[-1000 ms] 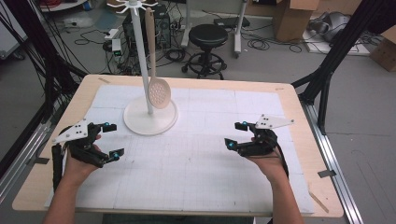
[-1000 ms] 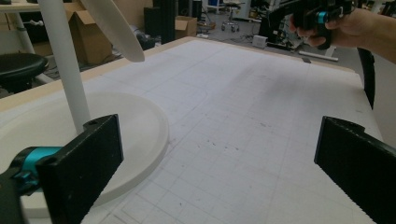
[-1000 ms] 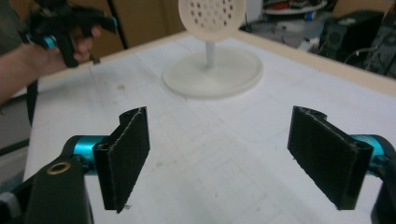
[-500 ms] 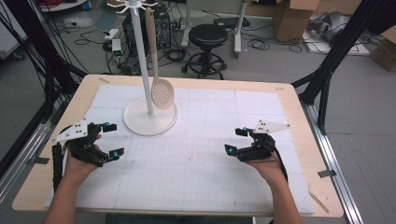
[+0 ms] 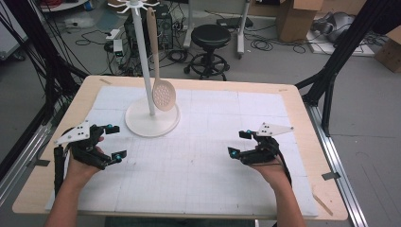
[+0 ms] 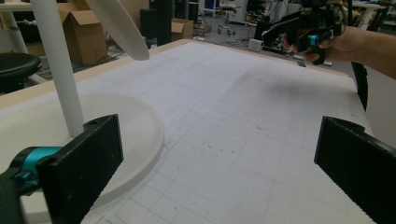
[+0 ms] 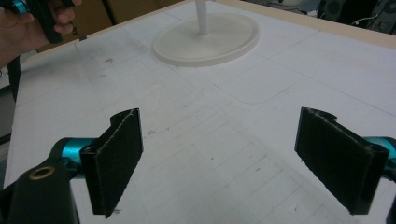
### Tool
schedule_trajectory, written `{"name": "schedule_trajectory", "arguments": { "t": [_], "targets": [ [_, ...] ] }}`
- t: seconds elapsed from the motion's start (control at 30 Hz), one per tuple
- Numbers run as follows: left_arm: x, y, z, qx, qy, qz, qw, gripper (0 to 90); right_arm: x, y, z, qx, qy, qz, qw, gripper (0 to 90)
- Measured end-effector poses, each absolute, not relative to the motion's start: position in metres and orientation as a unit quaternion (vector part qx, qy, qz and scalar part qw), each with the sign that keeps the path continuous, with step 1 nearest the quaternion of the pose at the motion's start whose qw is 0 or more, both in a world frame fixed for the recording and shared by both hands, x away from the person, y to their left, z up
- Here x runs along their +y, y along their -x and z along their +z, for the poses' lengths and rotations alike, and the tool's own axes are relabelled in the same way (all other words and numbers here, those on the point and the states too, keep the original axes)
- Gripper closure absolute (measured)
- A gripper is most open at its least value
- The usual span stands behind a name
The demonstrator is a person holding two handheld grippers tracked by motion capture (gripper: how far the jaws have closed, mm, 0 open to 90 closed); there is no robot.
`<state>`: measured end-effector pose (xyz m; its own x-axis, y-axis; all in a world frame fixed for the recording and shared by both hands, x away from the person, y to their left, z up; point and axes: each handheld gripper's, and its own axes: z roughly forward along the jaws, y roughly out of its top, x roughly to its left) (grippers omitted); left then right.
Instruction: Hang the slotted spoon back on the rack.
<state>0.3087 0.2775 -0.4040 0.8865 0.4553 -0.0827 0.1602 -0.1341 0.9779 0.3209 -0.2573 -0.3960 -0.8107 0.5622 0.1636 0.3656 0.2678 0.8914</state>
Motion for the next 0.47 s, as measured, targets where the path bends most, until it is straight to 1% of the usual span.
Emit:
{"name": "schedule_trajectory", "arguments": {
  "t": [0.47],
  "targets": [
    [0.2751,-0.3118,-0.4077,0.210,-0.748,0.114,0.619,1.7,-0.2559,-0.3226,-0.3986,0.795,-0.294,0.524,0.086,14.3]
  ]
}}
